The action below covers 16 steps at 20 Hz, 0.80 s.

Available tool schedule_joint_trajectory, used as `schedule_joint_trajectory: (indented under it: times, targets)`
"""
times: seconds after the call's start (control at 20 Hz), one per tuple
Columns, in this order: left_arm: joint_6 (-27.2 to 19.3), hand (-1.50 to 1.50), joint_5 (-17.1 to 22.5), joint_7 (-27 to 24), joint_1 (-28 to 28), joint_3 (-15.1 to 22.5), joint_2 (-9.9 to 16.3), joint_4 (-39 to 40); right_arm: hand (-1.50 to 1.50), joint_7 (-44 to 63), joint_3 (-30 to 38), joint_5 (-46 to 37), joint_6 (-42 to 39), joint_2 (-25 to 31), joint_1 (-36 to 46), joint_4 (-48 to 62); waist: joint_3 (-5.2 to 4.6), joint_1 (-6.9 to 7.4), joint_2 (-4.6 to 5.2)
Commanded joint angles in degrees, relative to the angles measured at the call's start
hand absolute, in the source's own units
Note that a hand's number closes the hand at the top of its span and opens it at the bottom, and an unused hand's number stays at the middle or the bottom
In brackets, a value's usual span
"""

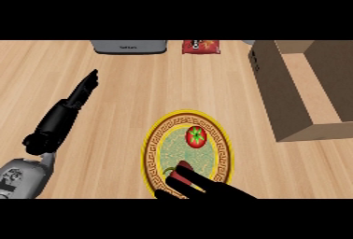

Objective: Pick the bell pepper from the plate and place it in the cardboard box

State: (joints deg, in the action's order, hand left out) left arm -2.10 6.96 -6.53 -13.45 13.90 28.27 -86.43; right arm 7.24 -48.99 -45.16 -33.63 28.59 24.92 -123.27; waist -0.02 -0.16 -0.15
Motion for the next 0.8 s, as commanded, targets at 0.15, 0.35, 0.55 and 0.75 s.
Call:
schedule_joint_trajectory:
  times: [0.15,0.35,0.55,0.75]
  targets:
    - [4.2,0.0,-0.7,-0.8,0.7,-3.3,-1.0,1.7,-1.5,-1.0,-5.0,-11.7,3.8,-2.6,-5.6,4.9,0.04,0.21,0.12]
    - [3.7,0.0,-3.5,1.7,-0.9,-2.7,-4.7,1.6,-1.5,-2.5,-2.0,-14.3,2.7,-6.6,-3.6,7.8,0.03,0.17,0.13]
    - [6.4,0.0,-3.6,1.0,-2.0,-5.6,-3.9,2.7,-1.5,2.3,-4.4,-17.3,-2.1,-14.5,-3.9,7.1,0.01,0.11,0.1]
    - [9.2,0.0,-3.0,-1.0,0.9,-9.0,-2.7,1.9,-1.5,-0.1,-4.0,-21.1,-0.8,-14.9,-4.6,10.8,0.01,0.23,0.13]
